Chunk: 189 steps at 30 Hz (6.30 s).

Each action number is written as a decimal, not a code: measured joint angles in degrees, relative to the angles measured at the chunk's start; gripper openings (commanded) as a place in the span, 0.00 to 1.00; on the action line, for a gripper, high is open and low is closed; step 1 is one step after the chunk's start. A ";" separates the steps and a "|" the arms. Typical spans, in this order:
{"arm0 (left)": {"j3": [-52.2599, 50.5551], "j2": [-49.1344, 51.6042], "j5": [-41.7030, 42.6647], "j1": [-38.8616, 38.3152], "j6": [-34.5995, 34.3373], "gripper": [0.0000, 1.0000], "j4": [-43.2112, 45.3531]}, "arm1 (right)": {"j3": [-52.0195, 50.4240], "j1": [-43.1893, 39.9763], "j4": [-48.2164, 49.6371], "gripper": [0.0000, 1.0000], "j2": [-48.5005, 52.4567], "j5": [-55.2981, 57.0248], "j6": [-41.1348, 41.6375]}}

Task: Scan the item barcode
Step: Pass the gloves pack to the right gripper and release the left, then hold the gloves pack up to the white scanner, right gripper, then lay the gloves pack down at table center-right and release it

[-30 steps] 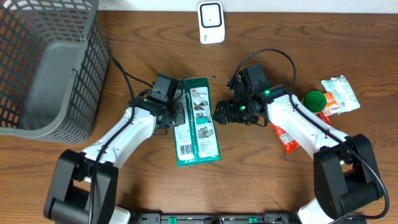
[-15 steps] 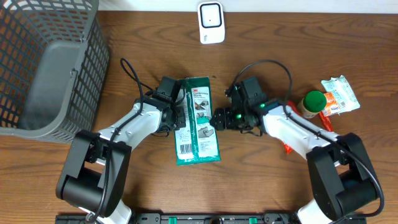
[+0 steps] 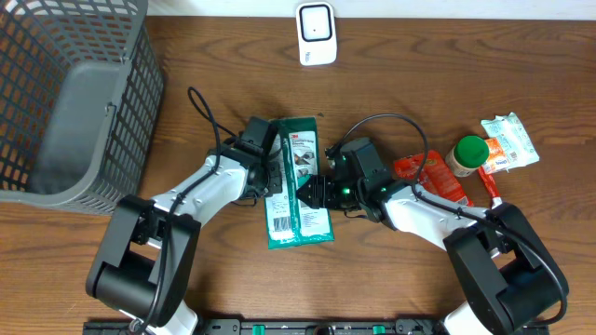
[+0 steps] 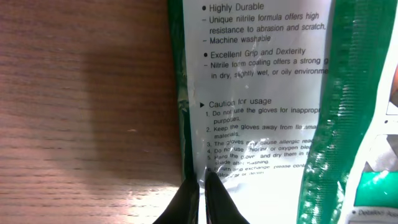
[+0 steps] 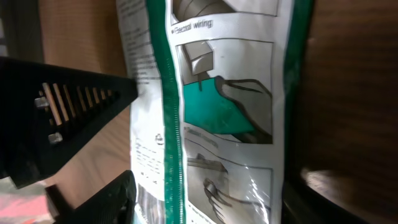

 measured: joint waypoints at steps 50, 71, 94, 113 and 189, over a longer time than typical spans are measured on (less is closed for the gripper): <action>0.00 -33.79 -5.14 24.94 10.86 0.64 -8.22 | 27.89 -1.20 -51.54 0.01 -21.18 6.23 -49.00; 0.00 -32.94 -7.54 25.38 11.13 0.79 -8.90 | 48.26 16.20 -60.35 0.07 -8.72 48.50 -75.34; 0.00 -32.72 -7.56 25.38 11.13 0.80 -9.05 | 50.12 8.79 5.49 0.01 17.20 63.60 -129.13; 0.00 -32.63 -7.56 25.38 11.13 0.80 -9.03 | 67.06 -0.31 19.80 0.01 43.15 48.76 -135.45; 0.00 -32.63 -7.58 25.38 11.13 0.80 -9.05 | 38.10 -16.17 -63.47 0.99 5.79 24.68 -48.70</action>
